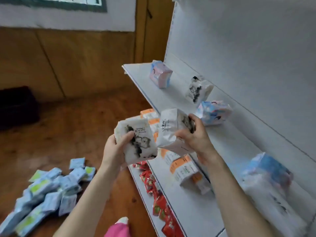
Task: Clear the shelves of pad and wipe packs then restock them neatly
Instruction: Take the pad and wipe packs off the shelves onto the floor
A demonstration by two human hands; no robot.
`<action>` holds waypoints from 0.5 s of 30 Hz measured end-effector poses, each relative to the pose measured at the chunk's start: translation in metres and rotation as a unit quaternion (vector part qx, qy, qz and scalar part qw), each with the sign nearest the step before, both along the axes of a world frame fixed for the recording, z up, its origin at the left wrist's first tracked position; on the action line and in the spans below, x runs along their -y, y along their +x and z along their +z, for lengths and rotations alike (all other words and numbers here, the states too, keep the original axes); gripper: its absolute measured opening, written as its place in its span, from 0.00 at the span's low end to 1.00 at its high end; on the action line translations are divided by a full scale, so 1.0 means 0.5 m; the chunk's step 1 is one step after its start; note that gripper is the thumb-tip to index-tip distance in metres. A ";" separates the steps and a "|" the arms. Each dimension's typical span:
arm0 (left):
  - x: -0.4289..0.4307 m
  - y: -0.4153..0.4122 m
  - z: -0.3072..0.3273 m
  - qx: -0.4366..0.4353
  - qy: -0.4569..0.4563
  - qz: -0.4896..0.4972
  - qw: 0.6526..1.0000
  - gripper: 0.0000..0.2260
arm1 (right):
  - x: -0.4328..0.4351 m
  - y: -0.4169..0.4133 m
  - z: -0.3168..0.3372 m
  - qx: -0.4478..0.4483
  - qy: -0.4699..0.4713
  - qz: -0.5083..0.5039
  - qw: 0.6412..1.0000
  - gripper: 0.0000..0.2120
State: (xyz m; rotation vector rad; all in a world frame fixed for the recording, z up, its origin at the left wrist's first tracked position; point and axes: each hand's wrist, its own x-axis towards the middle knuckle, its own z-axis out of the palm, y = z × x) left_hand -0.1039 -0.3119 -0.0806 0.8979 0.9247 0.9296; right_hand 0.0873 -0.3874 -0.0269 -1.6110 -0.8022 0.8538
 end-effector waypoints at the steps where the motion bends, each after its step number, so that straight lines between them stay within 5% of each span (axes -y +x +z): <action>1: 0.033 -0.042 -0.019 0.000 -0.024 0.037 0.999 0.10 | 0.006 -0.033 -0.023 -0.001 -0.014 0.038 0.999 0.35; 6: 0.212 -0.246 -0.112 0.001 -0.167 0.178 0.970 0.09 | 0.043 -0.215 -0.159 0.004 -0.101 0.210 0.973 0.31; 11: 0.371 -0.430 -0.202 -0.064 -0.210 0.328 0.919 0.12 | 0.088 -0.415 -0.285 0.044 -0.186 0.362 0.912 0.38; 15: 0.491 -0.527 -0.300 -0.091 -0.264 0.406 0.870 0.06 | 0.152 -0.548 -0.393 0.061 -0.230 0.435 0.868 0.37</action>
